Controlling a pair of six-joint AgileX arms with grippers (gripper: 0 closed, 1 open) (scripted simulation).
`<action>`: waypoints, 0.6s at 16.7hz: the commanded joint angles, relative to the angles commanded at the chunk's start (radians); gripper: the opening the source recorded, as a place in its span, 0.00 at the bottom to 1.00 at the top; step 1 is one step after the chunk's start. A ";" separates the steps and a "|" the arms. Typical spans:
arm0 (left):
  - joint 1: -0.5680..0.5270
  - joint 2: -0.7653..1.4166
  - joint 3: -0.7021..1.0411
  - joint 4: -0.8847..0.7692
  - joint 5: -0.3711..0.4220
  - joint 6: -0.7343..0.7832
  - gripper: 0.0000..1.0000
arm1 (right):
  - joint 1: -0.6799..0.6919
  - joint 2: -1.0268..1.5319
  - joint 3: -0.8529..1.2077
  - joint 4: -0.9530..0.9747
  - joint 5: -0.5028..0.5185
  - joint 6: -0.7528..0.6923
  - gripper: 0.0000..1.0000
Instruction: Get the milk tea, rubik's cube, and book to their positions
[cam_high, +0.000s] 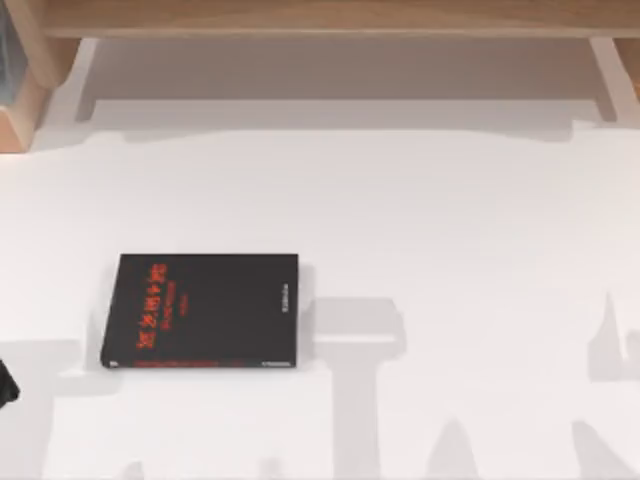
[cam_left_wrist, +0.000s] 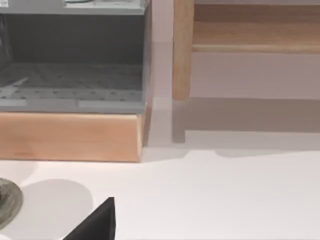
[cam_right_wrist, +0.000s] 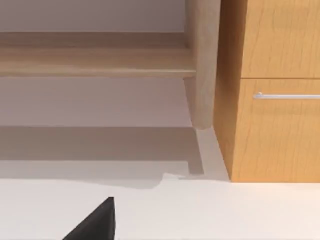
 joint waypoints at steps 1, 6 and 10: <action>0.010 0.052 0.040 0.027 0.011 0.000 1.00 | 0.000 0.000 0.000 0.000 0.000 0.000 1.00; 0.079 0.464 0.306 0.214 0.082 0.003 1.00 | 0.000 0.000 0.000 0.000 0.000 0.000 1.00; 0.141 0.938 0.554 0.402 0.152 0.003 1.00 | 0.000 0.000 0.000 0.000 0.000 0.000 1.00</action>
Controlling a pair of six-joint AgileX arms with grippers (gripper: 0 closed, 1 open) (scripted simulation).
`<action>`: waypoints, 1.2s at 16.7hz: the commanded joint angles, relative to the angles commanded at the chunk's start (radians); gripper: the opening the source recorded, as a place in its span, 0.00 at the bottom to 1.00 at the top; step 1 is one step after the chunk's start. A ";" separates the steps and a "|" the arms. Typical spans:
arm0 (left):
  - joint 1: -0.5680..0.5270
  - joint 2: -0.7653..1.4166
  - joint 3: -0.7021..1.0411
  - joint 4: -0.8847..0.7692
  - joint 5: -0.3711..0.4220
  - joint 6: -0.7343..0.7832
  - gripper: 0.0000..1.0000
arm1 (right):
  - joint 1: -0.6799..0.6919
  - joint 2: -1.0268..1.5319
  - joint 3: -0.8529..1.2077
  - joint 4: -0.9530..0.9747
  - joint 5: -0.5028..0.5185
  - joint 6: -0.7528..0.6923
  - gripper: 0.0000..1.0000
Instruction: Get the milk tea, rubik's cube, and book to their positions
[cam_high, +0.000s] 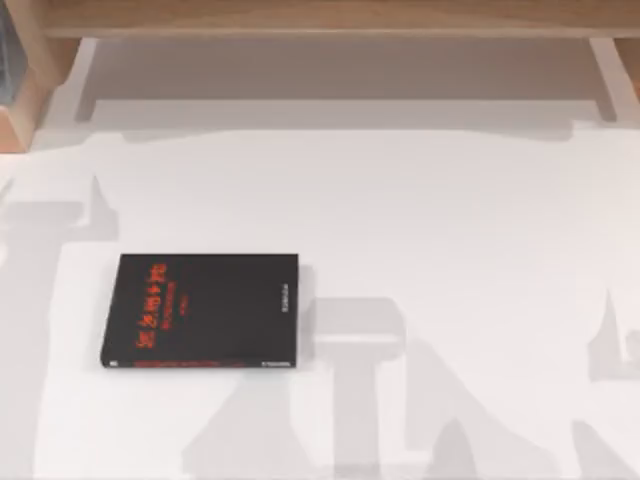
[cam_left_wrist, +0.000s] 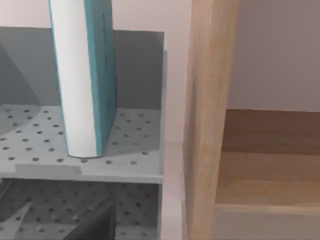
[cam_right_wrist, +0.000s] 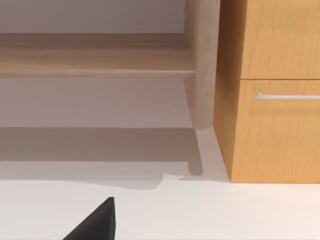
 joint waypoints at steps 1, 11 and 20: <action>0.015 0.118 0.062 0.050 0.018 0.000 1.00 | 0.000 0.000 0.000 0.000 0.000 0.000 1.00; 0.131 1.015 0.553 0.495 0.165 -0.006 1.00 | 0.000 0.000 0.000 0.000 0.000 0.000 1.00; 0.151 1.173 0.645 0.593 0.193 -0.008 1.00 | 0.000 0.000 0.000 0.000 0.000 0.000 1.00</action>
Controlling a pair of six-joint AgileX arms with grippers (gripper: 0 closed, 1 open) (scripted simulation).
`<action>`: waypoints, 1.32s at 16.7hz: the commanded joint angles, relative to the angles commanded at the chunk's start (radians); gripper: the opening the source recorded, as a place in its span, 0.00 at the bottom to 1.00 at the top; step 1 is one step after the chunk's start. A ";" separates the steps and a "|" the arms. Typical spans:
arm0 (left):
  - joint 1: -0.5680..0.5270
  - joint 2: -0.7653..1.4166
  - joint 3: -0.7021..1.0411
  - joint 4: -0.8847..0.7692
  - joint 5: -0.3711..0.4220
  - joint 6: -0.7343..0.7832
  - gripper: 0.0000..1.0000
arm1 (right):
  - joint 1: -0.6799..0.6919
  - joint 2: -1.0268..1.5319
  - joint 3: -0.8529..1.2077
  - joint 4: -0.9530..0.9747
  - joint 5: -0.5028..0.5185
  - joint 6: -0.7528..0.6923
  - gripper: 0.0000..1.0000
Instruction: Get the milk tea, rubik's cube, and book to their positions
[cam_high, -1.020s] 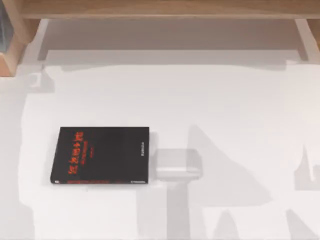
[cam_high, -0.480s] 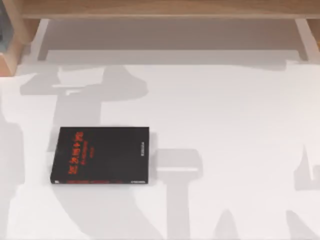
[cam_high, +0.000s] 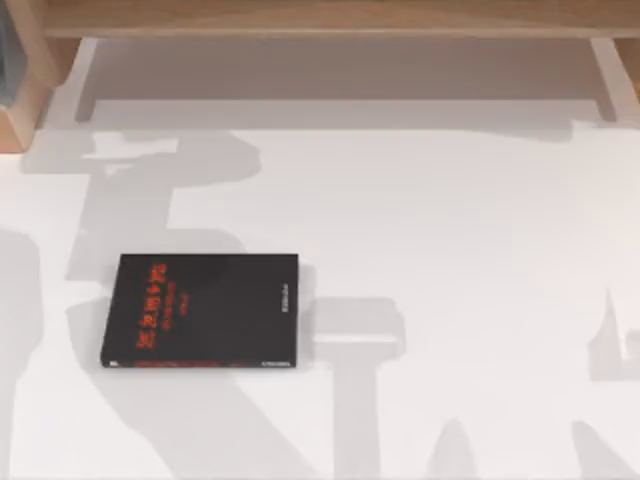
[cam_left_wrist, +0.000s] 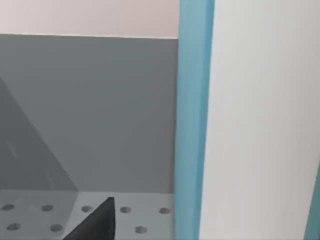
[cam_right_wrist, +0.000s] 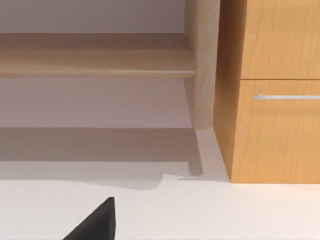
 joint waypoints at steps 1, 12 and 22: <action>-0.005 -0.003 -0.005 -0.002 -0.002 0.000 1.00 | 0.000 0.000 0.000 0.000 0.000 0.000 1.00; -0.024 0.101 0.150 -0.049 -0.023 -0.001 1.00 | 0.000 0.000 0.000 0.000 0.000 0.000 1.00; -0.024 0.101 0.150 -0.049 -0.023 -0.001 0.40 | 0.000 0.000 0.000 0.000 0.000 0.000 1.00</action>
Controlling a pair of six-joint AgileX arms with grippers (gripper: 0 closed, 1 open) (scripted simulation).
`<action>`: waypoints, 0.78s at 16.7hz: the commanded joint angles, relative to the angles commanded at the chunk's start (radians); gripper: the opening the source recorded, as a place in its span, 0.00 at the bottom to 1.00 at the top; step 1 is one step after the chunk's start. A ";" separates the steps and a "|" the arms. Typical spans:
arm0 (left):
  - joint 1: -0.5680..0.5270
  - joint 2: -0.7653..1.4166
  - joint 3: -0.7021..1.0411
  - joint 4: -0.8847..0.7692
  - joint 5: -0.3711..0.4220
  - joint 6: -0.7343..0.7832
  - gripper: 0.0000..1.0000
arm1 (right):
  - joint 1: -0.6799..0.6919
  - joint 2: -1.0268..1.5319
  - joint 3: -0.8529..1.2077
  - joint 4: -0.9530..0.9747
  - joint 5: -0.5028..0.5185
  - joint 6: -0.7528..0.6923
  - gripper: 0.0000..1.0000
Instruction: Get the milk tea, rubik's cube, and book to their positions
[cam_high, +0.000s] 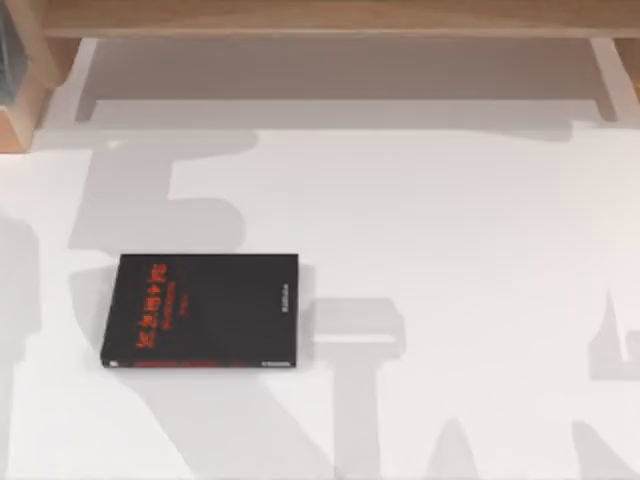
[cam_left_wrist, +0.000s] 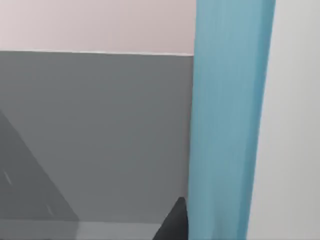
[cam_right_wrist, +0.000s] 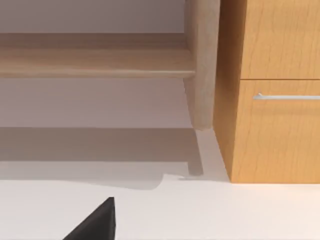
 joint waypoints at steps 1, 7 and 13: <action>0.000 0.000 0.000 0.000 0.000 0.000 0.32 | 0.000 0.000 0.000 0.000 0.000 0.000 1.00; 0.000 0.000 0.000 0.000 0.000 0.000 0.00 | 0.000 0.000 0.000 0.000 0.000 0.000 1.00; 0.000 0.000 0.000 0.000 0.000 0.000 0.00 | 0.000 0.000 0.000 0.000 0.000 0.000 1.00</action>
